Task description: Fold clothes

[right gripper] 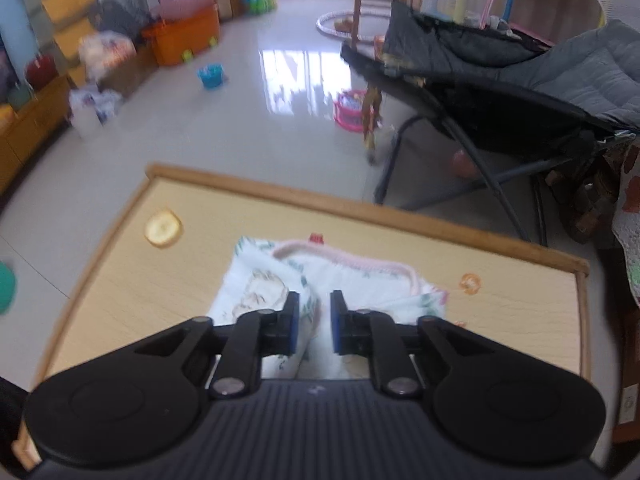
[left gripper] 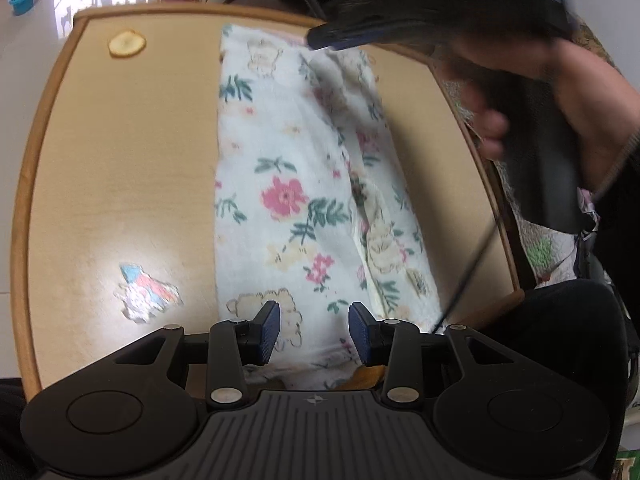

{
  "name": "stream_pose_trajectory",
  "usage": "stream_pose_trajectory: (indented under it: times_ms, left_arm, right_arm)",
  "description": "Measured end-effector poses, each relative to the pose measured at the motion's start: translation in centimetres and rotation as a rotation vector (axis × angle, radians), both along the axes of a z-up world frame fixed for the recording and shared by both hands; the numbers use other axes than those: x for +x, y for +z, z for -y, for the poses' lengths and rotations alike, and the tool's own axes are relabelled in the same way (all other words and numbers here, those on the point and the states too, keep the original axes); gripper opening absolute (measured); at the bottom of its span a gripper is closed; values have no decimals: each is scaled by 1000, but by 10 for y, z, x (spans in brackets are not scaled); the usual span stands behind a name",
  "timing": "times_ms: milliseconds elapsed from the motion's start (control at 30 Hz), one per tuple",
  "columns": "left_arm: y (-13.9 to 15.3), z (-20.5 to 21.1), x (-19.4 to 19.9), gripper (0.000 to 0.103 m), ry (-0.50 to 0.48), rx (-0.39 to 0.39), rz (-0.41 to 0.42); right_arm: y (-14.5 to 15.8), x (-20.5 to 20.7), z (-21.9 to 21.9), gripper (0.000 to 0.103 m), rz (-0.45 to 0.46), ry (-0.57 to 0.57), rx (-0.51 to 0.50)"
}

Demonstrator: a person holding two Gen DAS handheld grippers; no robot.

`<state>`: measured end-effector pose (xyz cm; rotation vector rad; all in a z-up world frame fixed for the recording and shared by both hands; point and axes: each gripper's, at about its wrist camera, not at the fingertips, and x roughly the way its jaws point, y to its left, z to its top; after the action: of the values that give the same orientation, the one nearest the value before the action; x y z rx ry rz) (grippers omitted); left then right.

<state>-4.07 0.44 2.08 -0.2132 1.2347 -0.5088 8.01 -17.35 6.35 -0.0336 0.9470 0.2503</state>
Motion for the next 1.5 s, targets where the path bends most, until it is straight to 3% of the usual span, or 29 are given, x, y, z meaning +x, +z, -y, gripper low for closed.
stream_pose_trajectory:
  times_ms: [200, 400, 500, 667, 833, 1000, 1200, 1500]
  left_arm:
    - [13, -26, 20, 41, 90, -21, 24]
    - [10, -39, 35, 41, 144, 7, 46]
    - [9, -41, 46, 41, 153, 7, 63]
    - [17, -42, 83, 41, 180, 16, 141]
    - [17, -35, 132, 41, 190, -4, 150]
    - [15, -15, 169, 41, 146, 51, 191]
    - [5, -5, 198, 41, 133, 67, 194]
    - [-11, -4, 212, 41, 121, 51, 191]
  right_arm:
    - [31, -45, 44, 38, 30, -6, 104]
    - [2, -76, 85, 39, -73, -129, 142]
    - [-10, -86, 93, 39, -78, -139, 159]
    - [-13, -62, 106, 39, -52, -156, 197]
    - [-12, -22, 109, 39, -22, -83, 199]
    - [-21, 11, 105, 39, -45, -6, 148]
    - [-40, 31, 107, 39, -96, 13, 209]
    - [-56, 42, 101, 38, -106, 36, 184]
